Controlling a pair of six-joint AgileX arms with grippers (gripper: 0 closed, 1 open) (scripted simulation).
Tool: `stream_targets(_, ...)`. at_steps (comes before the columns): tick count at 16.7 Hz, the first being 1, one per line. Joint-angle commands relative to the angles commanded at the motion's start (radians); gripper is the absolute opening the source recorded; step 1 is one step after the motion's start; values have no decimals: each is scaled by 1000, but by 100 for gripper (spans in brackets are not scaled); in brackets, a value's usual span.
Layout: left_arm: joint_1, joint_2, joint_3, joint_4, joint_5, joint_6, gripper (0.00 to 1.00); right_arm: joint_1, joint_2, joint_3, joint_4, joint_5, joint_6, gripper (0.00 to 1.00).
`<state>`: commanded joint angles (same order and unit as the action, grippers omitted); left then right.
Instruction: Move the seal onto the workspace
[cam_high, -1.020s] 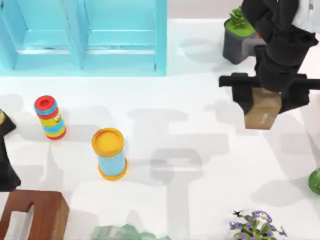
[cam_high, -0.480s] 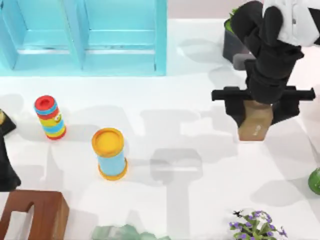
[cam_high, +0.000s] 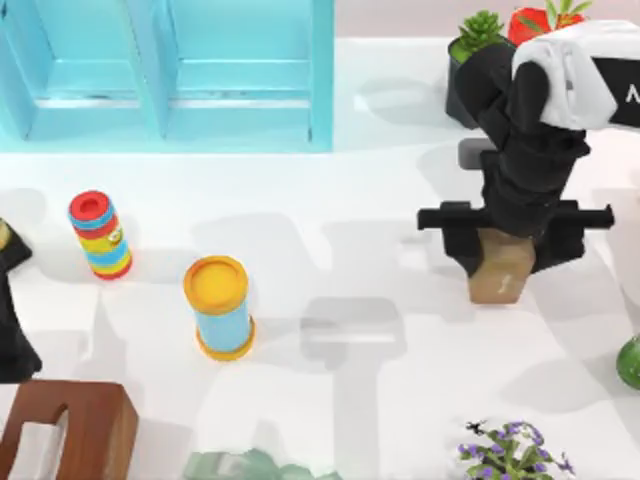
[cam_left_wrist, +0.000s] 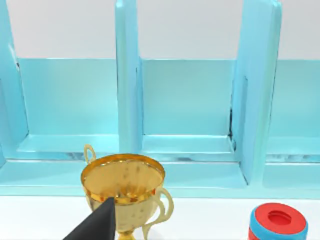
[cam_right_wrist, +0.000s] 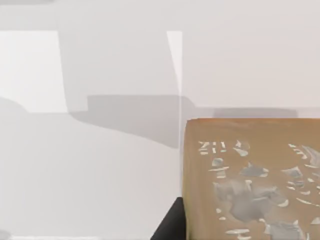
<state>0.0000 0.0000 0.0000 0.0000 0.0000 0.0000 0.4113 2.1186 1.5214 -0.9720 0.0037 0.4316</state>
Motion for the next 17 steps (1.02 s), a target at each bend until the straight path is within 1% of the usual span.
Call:
stream_targets(1,0,0,0,0,0,0,100,0,0,0,0,0,0,0)
stream_targets(14,0,0,0,0,0,0,100,0,0,0,0,0,0,98)
stream_targets(15,0,0,0,0,0,0,100,0,0,0,0,0,0,100)
stream_targets(17,0,0,0,0,0,0,100,0,0,0,0,0,0,100)
